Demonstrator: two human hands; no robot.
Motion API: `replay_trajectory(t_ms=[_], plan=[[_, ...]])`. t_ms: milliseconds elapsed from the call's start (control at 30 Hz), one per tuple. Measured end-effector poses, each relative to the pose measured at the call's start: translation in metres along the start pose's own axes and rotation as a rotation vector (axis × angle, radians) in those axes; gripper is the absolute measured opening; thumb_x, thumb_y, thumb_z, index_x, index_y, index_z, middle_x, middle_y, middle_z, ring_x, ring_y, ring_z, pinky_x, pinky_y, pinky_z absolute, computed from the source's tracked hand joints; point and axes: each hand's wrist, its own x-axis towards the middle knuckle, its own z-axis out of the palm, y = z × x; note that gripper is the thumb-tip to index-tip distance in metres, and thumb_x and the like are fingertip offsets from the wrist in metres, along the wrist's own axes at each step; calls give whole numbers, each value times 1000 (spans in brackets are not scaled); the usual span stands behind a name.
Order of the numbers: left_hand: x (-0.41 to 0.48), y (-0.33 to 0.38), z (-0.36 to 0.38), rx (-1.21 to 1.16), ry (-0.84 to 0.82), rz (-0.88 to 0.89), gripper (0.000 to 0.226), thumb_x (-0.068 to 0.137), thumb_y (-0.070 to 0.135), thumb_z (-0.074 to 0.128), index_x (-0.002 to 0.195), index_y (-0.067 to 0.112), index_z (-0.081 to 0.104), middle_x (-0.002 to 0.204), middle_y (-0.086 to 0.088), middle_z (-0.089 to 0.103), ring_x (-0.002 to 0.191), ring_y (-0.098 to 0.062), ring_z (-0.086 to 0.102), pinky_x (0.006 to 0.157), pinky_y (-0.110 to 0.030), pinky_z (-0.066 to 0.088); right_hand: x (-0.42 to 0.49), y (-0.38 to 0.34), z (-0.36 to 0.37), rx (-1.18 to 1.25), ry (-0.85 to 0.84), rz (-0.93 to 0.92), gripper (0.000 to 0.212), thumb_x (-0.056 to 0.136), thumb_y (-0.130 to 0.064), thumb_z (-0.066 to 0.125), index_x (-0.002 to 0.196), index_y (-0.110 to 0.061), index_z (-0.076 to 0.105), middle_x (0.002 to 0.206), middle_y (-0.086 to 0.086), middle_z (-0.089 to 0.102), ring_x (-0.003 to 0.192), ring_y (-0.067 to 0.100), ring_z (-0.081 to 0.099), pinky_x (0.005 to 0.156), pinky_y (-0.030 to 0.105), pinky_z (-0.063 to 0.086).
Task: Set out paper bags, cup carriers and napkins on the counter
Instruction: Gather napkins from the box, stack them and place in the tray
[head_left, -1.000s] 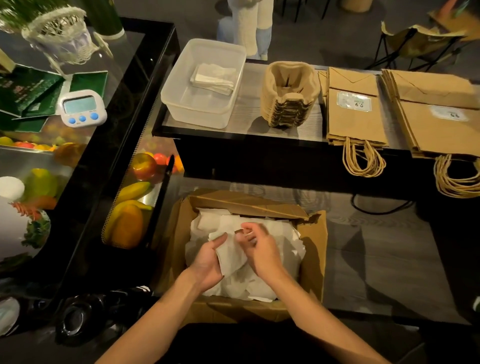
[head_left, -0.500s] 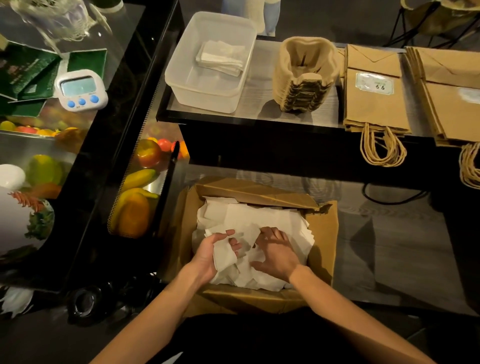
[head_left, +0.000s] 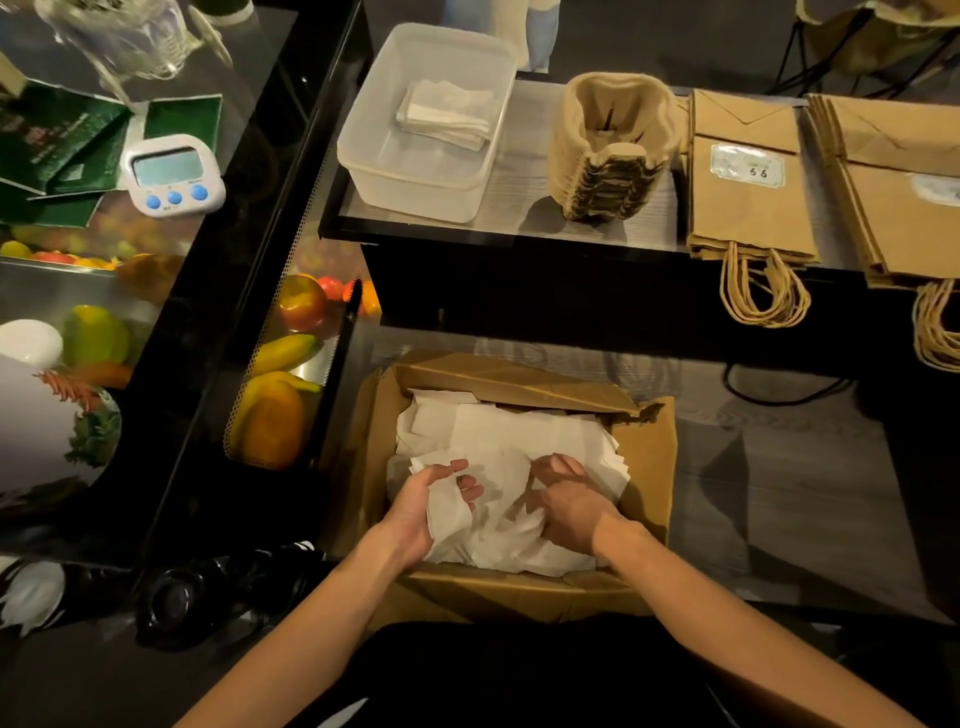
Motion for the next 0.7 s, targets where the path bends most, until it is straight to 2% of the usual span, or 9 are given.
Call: replay_trajectory(t_ms=[67, 100, 167, 233, 300, 367, 500, 633, 700], plan=[[-1, 1, 0, -27, -10, 3, 25, 100, 16, 55, 120, 4, 64, 85, -16, 70, 86, -31, 70, 72, -37, 59, -4, 4, -12, 139, 70, 37, 46, 92, -50, 63, 133, -29, 62, 139, -2, 55, 135, 22, 40, 117, 32, 23], [-2, 1, 2, -50, -12, 1, 25, 99, 15, 57, 120, 4, 64, 85, -16, 70, 82, -30, 71, 70, -37, 62, -8, 6, -18, 255, 137, 65, 38, 89, -52, 68, 121, -31, 67, 124, -5, 63, 124, 20, 50, 107, 30, 32], [-1, 2, 5, -66, -13, 17, 24, 98, 13, 60, 120, 4, 64, 87, -16, 74, 78, -29, 74, 72, -38, 63, -16, 8, -27, 629, 238, 156, 30, 84, -55, 76, 103, -33, 68, 96, -10, 68, 96, 14, 62, 80, 28, 46], [1, 1, 7, -31, -13, 34, 25, 96, 15, 62, 119, 4, 65, 97, -17, 75, 87, -31, 74, 85, -43, 58, -19, 5, -35, 947, 225, 300, 41, 79, -59, 78, 102, -28, 65, 91, -7, 70, 87, 13, 66, 64, 28, 54], [4, 0, 10, 55, -12, 41, 35, 95, 25, 66, 123, 5, 68, 110, -18, 75, 104, -38, 70, 100, -51, 54, -16, 2, -38, 1040, 262, 391, 57, 79, -62, 76, 119, -22, 62, 108, -4, 70, 100, 17, 67, 74, 33, 61], [3, 0, 13, 115, -11, 51, 43, 89, 34, 73, 125, 12, 69, 117, -17, 74, 113, -41, 67, 106, -57, 49, -14, 0, -40, 1097, 319, 418, 64, 85, -56, 73, 135, -21, 56, 123, -4, 65, 110, 16, 63, 86, 37, 60], [6, 1, 18, 190, 6, 109, 83, 54, 52, 95, 126, 22, 68, 125, -11, 72, 117, -38, 66, 106, -58, 49, -16, -5, -42, 1340, 343, 478, 54, 91, -45, 72, 136, -24, 53, 128, -5, 64, 114, 16, 61, 96, 41, 55], [-2, 0, 21, 212, -133, 107, 86, 58, 37, 97, 134, 19, 62, 125, -9, 72, 120, -33, 66, 107, -56, 48, -17, -11, -37, 1482, 317, 554, 55, 90, -48, 72, 134, -22, 53, 126, -2, 65, 113, 18, 62, 97, 43, 53], [-3, -3, 24, 282, -138, 99, 77, 63, 26, 97, 132, 18, 63, 121, -6, 74, 116, -30, 68, 103, -51, 52, -17, -13, -33, 1488, 299, 576, 60, 91, -50, 70, 139, -19, 50, 129, -2, 63, 117, 21, 60, 101, 45, 51]])
